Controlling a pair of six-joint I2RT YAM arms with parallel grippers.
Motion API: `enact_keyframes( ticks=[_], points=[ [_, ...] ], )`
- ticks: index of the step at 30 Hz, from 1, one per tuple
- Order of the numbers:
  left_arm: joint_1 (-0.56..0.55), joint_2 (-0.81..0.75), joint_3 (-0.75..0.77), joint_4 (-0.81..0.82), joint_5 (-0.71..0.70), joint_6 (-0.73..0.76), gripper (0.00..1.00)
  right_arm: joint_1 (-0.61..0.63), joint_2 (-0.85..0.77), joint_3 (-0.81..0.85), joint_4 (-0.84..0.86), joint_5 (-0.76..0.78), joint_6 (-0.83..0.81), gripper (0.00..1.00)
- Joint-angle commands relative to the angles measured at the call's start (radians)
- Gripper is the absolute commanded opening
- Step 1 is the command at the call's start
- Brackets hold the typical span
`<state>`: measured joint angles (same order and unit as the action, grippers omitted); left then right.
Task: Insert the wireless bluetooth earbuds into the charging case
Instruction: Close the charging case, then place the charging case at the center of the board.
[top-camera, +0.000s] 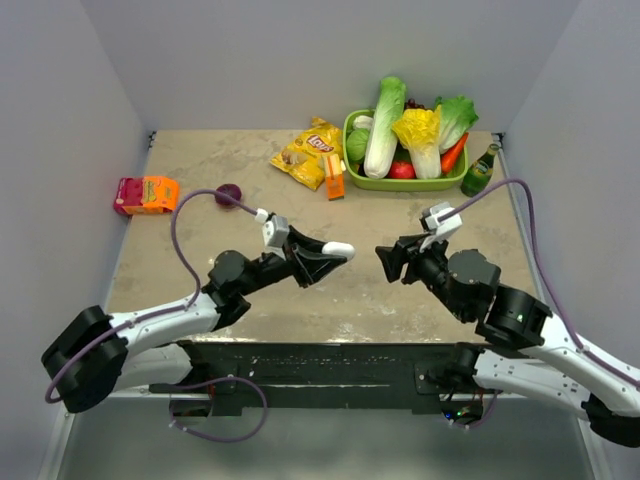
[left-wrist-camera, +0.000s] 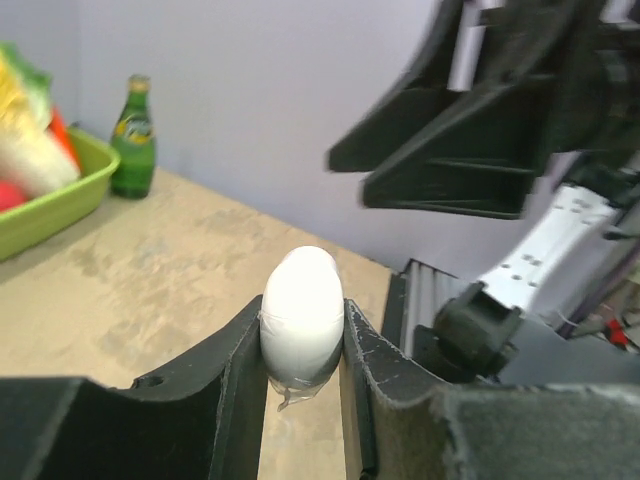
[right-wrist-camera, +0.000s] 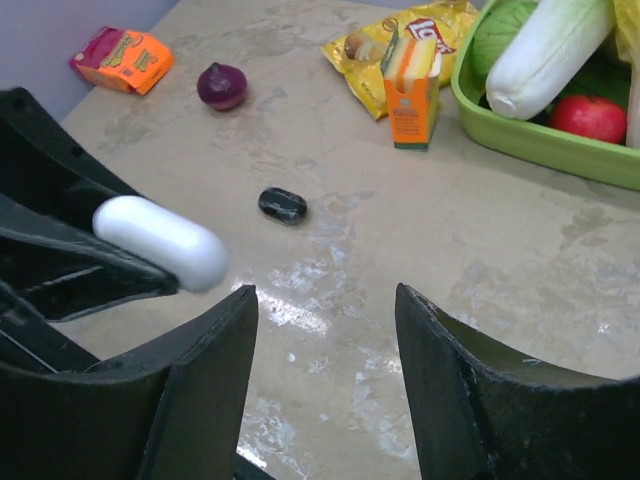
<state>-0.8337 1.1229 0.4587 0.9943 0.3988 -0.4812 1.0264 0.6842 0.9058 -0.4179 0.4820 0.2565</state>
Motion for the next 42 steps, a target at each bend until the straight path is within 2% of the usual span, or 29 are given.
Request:
enact_keyframes(
  ticks=[1,4,7,13,17,19,26,32,33,36,37,38,39,42],
  points=[
    [-0.001,0.136,-0.009,-0.029,-0.240,-0.071,0.00,0.001,0.064,-0.034,0.038,0.112,0.105,0.61],
    [0.005,0.256,0.021,-0.028,-0.337,-0.112,0.00,0.003,0.092,-0.062,0.037,0.112,0.168,0.63],
    [0.021,0.386,0.096,-0.046,-0.367,-0.112,0.00,0.001,0.084,-0.108,0.074,0.096,0.205,0.63],
    [0.079,0.671,0.294,-0.089,-0.319,-0.146,0.00,0.003,0.040,-0.148,0.070,0.055,0.222,0.63],
    [0.114,0.774,0.377,-0.152,-0.273,-0.157,0.00,0.003,0.020,-0.162,0.054,0.044,0.210,0.63],
    [0.122,0.805,0.426,-0.228,-0.261,-0.142,0.04,0.003,0.017,-0.166,0.054,0.041,0.202,0.63],
    [0.127,0.880,0.440,-0.293,-0.264,-0.134,0.25,0.003,0.046,-0.162,0.053,0.032,0.182,0.63],
    [0.133,0.836,0.408,-0.367,-0.310,-0.129,0.42,0.003,0.040,-0.156,0.039,0.038,0.179,0.64],
    [0.137,0.822,0.397,-0.371,-0.317,-0.131,0.62,0.001,0.038,-0.156,0.033,0.041,0.179,0.64],
    [0.151,0.750,0.362,-0.424,-0.350,-0.126,0.75,0.003,0.025,-0.154,0.024,0.052,0.178,0.64],
    [0.154,0.709,0.344,-0.448,-0.366,-0.122,0.88,0.001,0.021,-0.154,0.019,0.055,0.173,0.64],
    [0.159,0.686,0.336,-0.465,-0.376,-0.116,0.89,0.003,0.018,-0.154,0.018,0.058,0.173,0.64],
    [0.166,0.663,0.330,-0.497,-0.386,-0.112,0.96,0.001,0.015,-0.154,0.018,0.061,0.174,0.64],
    [0.170,0.562,0.311,-0.558,-0.426,-0.096,1.00,0.003,0.015,-0.156,0.025,0.061,0.178,0.64]
  ],
)
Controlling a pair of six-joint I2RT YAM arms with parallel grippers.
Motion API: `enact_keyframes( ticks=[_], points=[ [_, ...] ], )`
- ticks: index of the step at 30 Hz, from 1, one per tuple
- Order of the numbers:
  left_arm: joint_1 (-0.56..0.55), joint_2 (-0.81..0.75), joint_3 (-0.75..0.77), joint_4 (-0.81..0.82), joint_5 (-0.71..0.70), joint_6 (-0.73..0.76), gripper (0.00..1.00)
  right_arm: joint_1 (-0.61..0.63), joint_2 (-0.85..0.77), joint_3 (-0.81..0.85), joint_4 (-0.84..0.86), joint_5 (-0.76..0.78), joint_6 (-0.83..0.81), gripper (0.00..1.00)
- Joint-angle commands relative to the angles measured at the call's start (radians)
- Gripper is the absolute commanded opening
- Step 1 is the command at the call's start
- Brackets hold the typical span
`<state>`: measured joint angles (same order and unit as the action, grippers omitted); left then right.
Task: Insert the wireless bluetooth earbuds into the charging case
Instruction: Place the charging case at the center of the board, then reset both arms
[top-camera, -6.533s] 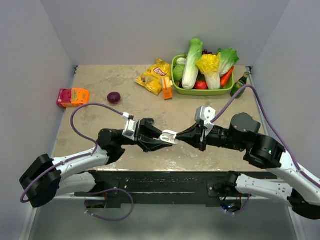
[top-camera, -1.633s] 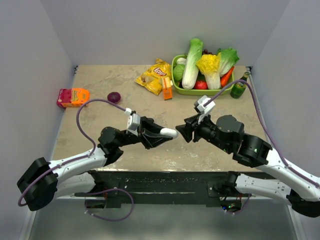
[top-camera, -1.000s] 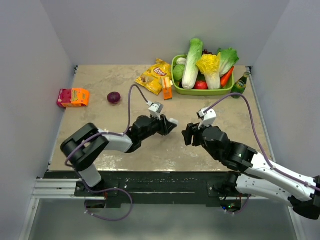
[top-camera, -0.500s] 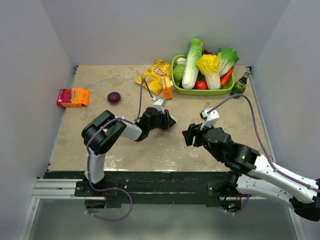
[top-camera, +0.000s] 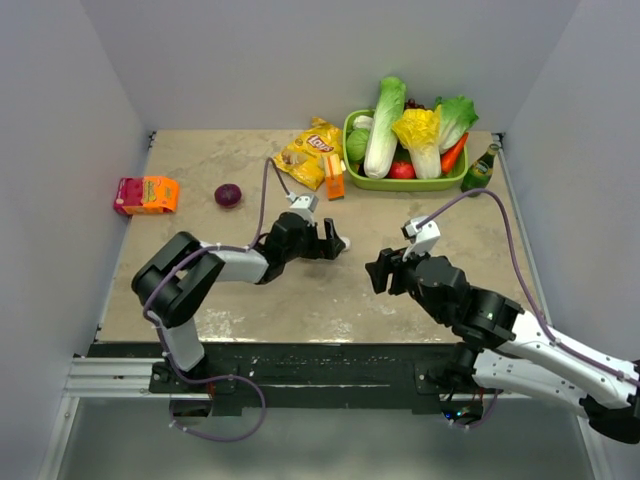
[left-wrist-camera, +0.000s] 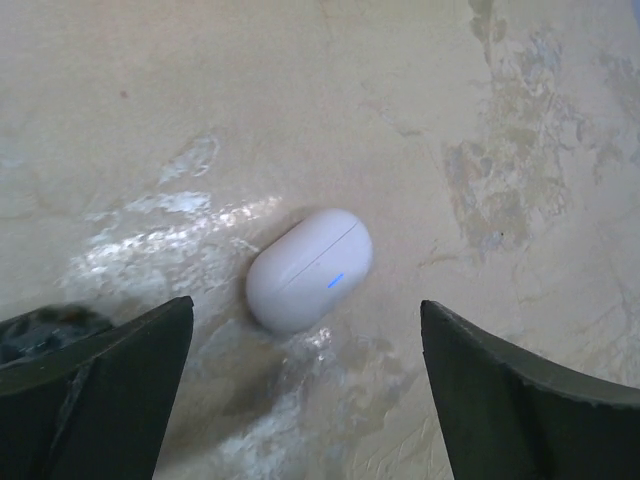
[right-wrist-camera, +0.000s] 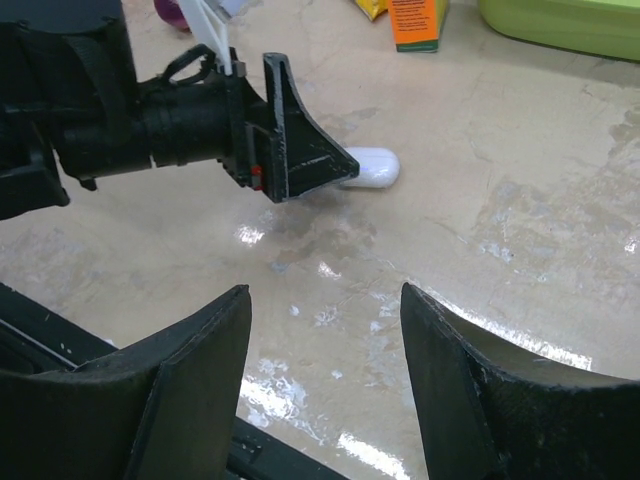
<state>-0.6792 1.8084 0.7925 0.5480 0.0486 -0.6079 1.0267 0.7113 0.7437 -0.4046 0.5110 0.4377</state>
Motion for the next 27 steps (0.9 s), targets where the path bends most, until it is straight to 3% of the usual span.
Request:
enact_keyframes(
  ticks=[1,6,8,10,12,16,21,24,26,27],
  points=[
    [0.015,-0.183,-0.025,-0.129,-0.098,0.036,1.00,0.003,-0.009,0.005,0.015,0.032,-0.001,0.64],
    [-0.012,-0.403,-0.048,-0.270,-0.209,0.040,1.00,0.001,-0.013,-0.030,0.085,0.038,-0.001,0.64],
    [-0.043,-0.521,-0.081,-0.299,-0.399,0.024,1.00,0.001,-0.012,-0.059,0.131,0.011,-0.022,0.64],
    [-0.106,-0.614,-0.157,-0.351,-0.664,-0.143,1.00,0.003,-0.013,-0.090,0.206,-0.026,-0.037,0.65],
    [-0.109,-0.655,-0.185,-0.489,-0.728,-0.371,1.00,0.003,-0.010,-0.106,0.257,-0.035,-0.024,0.66],
    [-0.105,-0.725,-0.191,-0.581,-0.702,-0.378,1.00,0.003,0.017,-0.110,0.277,-0.009,0.016,0.68],
    [-0.103,-0.812,-0.215,-0.564,-0.616,-0.242,1.00,0.003,0.057,-0.099,0.268,0.038,0.094,0.98],
    [-0.094,-0.857,-0.242,-0.488,-0.547,-0.208,1.00,0.003,0.065,-0.090,0.257,0.052,0.110,0.98],
    [-0.091,-0.844,-0.211,-0.546,-0.570,-0.240,1.00,0.003,0.066,-0.075,0.241,0.075,0.118,0.98],
    [-0.091,-0.815,-0.161,-0.662,-0.584,-0.250,1.00,0.003,0.068,-0.069,0.225,0.084,0.124,0.98]
  ],
)
